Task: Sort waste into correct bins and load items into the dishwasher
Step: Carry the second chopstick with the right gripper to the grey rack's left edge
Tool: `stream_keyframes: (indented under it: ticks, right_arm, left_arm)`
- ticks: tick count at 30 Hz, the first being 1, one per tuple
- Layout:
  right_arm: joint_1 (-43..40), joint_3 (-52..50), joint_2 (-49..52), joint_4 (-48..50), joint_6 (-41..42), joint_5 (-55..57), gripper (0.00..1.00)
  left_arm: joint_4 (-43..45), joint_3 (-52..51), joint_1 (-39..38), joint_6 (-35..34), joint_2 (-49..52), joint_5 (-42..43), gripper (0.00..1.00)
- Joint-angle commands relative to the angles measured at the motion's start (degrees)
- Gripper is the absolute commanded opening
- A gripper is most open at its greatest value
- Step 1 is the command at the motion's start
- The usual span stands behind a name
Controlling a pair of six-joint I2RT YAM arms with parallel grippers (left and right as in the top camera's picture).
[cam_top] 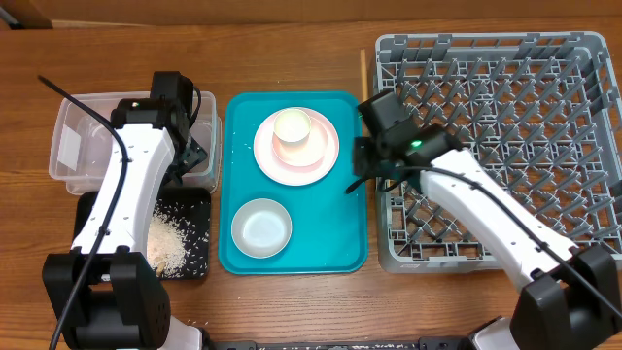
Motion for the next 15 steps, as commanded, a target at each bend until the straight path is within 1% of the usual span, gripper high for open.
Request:
stream_keyframes:
  ticks: [1,7,10,15]
  right_arm:
    - [-3.13,-0.26,-1.6,-1.77,-4.92,0.13,0.04]
    - [-6.43,-0.37,-1.6,-4.11,-7.26,0.11,0.04]
    - [-6.49,-0.37,-1.53,-4.76,-9.75,0.11,0.04]
    - [-6.49,-1.29,-1.44,-4.79,-10.1,0.15,0.05]
  left_arm:
    - [0.04,0.81,0.24,-0.35,0.5,-1.16,1.0]
    - [0.04,0.81,0.24,-0.35,0.5,-1.18,1.0]
    - [0.04,0.81,0.24,-0.35,0.5,-1.16,1.0]
    - [0.04,0.81,0.24,-0.35,0.5,-1.16,1.0]
